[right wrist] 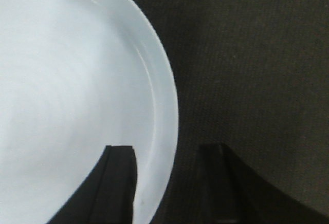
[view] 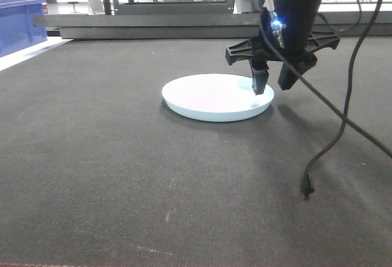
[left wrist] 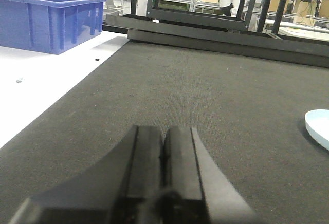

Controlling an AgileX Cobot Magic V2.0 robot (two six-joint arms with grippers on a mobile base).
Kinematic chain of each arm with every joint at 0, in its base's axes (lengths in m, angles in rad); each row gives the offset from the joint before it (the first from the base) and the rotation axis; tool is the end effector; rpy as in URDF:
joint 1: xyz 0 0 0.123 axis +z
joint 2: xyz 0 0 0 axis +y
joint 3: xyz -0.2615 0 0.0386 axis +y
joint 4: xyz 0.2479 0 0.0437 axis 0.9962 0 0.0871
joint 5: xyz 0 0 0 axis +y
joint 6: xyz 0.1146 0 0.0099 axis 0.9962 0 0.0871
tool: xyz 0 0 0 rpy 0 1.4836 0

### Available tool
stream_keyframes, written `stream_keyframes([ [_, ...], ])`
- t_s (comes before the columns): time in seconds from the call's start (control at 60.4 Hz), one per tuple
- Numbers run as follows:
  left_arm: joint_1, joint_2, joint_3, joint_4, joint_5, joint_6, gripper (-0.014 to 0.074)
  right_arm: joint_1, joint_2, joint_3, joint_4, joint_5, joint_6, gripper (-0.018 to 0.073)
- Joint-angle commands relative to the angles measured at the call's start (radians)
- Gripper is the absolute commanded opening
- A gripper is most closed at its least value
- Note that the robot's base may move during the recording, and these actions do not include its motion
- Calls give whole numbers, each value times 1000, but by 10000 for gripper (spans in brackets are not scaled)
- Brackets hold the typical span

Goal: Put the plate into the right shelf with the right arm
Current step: 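Lower the right gripper over the white plate's rim and close on it, then lift the white plate off the table with the right gripper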

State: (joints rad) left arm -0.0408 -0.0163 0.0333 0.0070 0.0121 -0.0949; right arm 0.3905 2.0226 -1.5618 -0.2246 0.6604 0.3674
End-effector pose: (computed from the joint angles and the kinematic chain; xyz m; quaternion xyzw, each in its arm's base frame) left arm 0.1013 -0.0041 0.2034 -0.0162 0.6861 -0.0467 0.7258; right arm 0.4219 0.1566 0.1731 -0.0782 0.9573 0.0141 0.2780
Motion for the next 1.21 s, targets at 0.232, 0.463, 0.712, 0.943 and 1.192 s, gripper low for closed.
stream_keyframes([
  [0.232, 0, -11, 7, 0, -89, -6, -47, -8, -24, -41, -28, -80, 5, 266],
  [0.463, 0, -11, 7, 0, -89, -6, -47, -14, -24, -41, -28, -85, 5, 63],
  [0.712, 0, -11, 7, 0, -89, -6, -47, -15, -89, -39, -28, -72, 5, 63],
  [0.943, 0, -11, 7, 0, -89, -6, -47, -15, -249, 70, -28, -120, 5, 63],
  [1.192, 0, -11, 7, 0, -89, -6, -47, -15, -497, 365, -28, -291, 5, 63],
])
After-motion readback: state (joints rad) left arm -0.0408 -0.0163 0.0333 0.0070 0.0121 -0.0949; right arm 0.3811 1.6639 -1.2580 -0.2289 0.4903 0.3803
